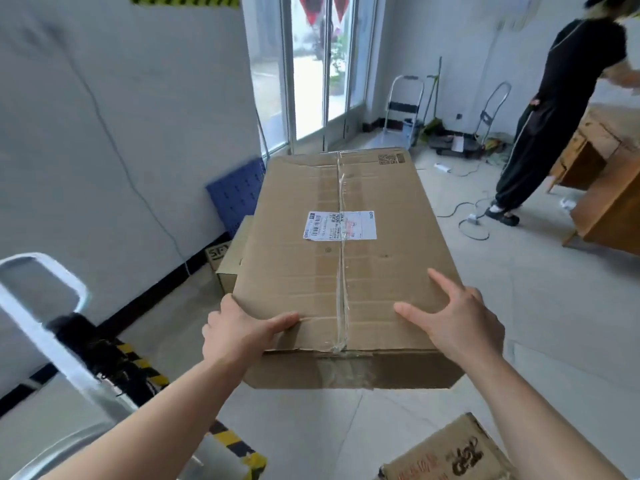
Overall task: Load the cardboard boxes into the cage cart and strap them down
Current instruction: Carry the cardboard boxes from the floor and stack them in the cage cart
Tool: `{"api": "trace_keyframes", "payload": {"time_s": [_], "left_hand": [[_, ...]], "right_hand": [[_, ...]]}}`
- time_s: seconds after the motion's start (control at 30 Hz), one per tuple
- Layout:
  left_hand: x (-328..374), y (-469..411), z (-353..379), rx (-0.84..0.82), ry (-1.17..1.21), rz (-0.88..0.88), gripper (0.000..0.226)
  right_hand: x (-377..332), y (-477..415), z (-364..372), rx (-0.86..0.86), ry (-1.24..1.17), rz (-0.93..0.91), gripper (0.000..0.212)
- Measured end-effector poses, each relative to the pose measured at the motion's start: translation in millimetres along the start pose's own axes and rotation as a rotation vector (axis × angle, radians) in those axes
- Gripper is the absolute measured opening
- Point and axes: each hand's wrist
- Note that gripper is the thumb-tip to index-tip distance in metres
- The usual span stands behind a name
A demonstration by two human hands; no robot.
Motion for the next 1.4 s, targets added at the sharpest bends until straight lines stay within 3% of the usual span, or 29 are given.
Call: {"api": "trace_keyframes", "payload": {"time_s": [0.33, 0.57, 0.77, 1.0, 1.13, 1.4], "left_hand": [[-50.7, 19.2, -217.0, 0.343, 0.200, -0.077, 0.114], [-140.2, 55.5, -381.9, 0.588, 0.215, -0.203, 0.103], [-227.5, 90.4, -486.7, 0.724, 0.270, -0.345, 0.110], [-314.3, 108.6, -536.8, 0.808, 0.375, -0.535, 0.123], [-355.7, 100.3, -548.5, 0.873, 0.353, -0.656, 0.112], [-441.9, 63.4, -551.0, 0.909, 0.396, -0.877, 0.114]], "right_hand": [[-201.2, 69.8, -20.2, -0.006, -0.023, -0.403, 0.086], [-354.4, 172.7, 19.7, -0.059, -0.028, -0.680, 0.087], [-454.2, 262.7, 72.9, -0.174, -0.005, -0.851, 0.089], [-537.6, 326.3, 141.6, -0.316, 0.103, -1.021, 0.090], [-576.5, 344.5, 195.0, -0.412, 0.158, -1.092, 0.091], [-642.4, 364.4, 299.9, -0.589, 0.301, -1.154, 0.089]]}}
Point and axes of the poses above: each hand's wrist, its own y-axis away from the middle knuckle, its own z-axis out of the palm, x = y × z, and after that the axes turned 11 degrees about y, right-handed
